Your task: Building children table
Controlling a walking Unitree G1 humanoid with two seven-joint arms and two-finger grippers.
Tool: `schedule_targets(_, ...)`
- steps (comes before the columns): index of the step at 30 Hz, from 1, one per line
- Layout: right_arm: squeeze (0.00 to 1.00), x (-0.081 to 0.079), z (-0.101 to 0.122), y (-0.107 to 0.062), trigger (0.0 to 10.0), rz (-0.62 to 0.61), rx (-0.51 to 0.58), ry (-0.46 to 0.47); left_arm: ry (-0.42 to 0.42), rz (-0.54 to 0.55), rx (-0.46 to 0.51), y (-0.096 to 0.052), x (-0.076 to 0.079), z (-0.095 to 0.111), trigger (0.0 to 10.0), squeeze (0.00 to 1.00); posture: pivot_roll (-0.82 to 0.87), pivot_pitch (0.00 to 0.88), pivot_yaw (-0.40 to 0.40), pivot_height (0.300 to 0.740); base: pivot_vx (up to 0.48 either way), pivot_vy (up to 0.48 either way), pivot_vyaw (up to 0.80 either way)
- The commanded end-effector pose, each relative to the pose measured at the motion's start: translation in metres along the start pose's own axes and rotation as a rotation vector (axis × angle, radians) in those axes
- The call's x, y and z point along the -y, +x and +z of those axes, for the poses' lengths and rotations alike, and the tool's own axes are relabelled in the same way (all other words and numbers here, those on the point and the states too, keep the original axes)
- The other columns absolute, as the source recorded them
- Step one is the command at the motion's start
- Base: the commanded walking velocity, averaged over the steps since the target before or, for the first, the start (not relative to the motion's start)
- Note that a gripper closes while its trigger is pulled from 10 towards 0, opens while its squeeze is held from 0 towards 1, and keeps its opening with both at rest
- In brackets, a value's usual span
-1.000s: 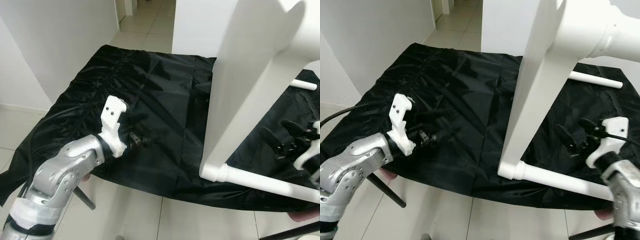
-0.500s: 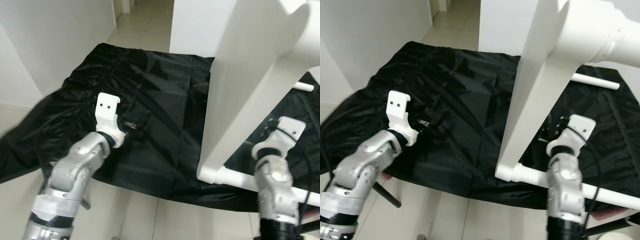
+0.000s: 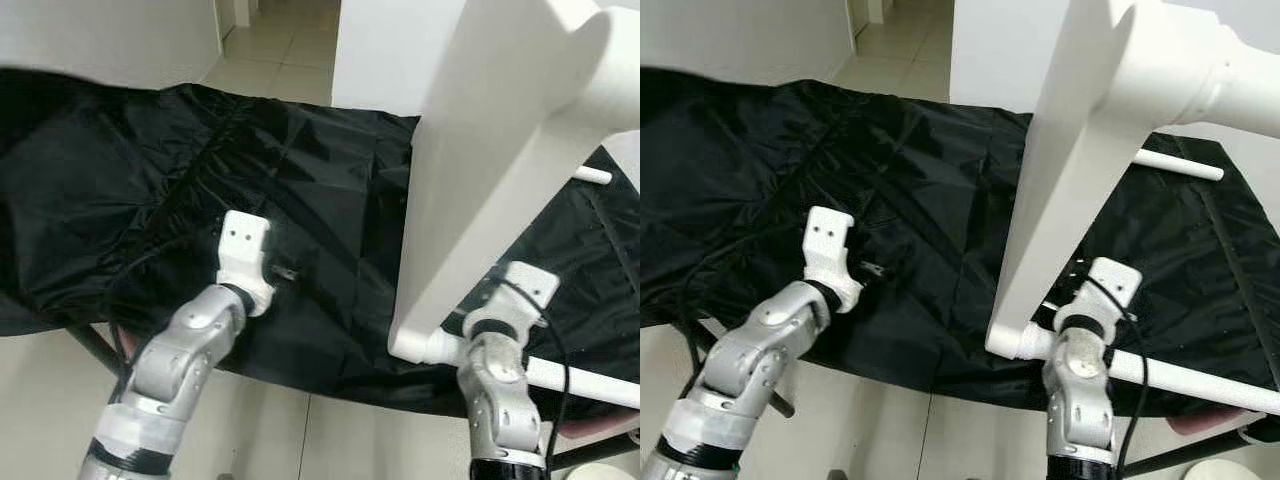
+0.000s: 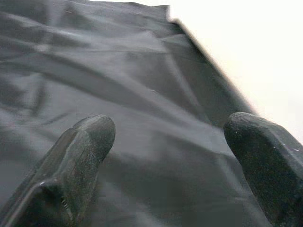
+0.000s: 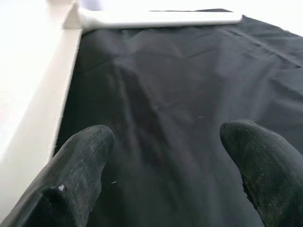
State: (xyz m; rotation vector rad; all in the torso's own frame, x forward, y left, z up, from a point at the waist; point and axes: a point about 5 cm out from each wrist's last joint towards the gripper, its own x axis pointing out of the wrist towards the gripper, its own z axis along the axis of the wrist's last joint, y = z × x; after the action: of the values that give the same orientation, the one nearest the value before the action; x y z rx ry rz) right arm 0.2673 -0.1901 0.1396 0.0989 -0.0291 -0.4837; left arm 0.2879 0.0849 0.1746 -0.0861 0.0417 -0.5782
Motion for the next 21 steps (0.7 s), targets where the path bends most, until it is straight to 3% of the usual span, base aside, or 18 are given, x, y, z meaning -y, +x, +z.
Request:
schedule_targets(1,0.0,-0.004,-0.006,-0.002,10.0,-0.001,-0.04,0.012,0.008,-0.017,-0.009,-0.002,0.005,0.0,10.0,0.0,-0.02,0.081,-0.046,0.74,0.0,0.0,0.0)
schedule_targets(11,0.0,-0.011,-0.007,0.004,10.0,0.036,-0.033,-0.009,0.008,-0.125,0.034,-0.004,0.029,0.01,10.0,0.0,-0.02,0.087,-0.049,0.74,0.0,0.0,0.0)
schedule_targets(18,0.0,-0.006,-0.002,0.007,10.0,0.004,-0.006,-0.039,-0.003,-0.13,0.047,-0.001,0.029,0.013,10.0,0.0,-0.02,0.087,-0.053,0.74,0.0,0.0,0.0)
schedule_targets(21,0.0,0.003,-0.004,0.006,10.0,-0.019,-0.009,-0.053,0.054,-0.166,0.079,-0.014,0.028,0.016,10.0,0.0,-0.02,0.088,-0.054,0.74,0.0,0.0,0.0)
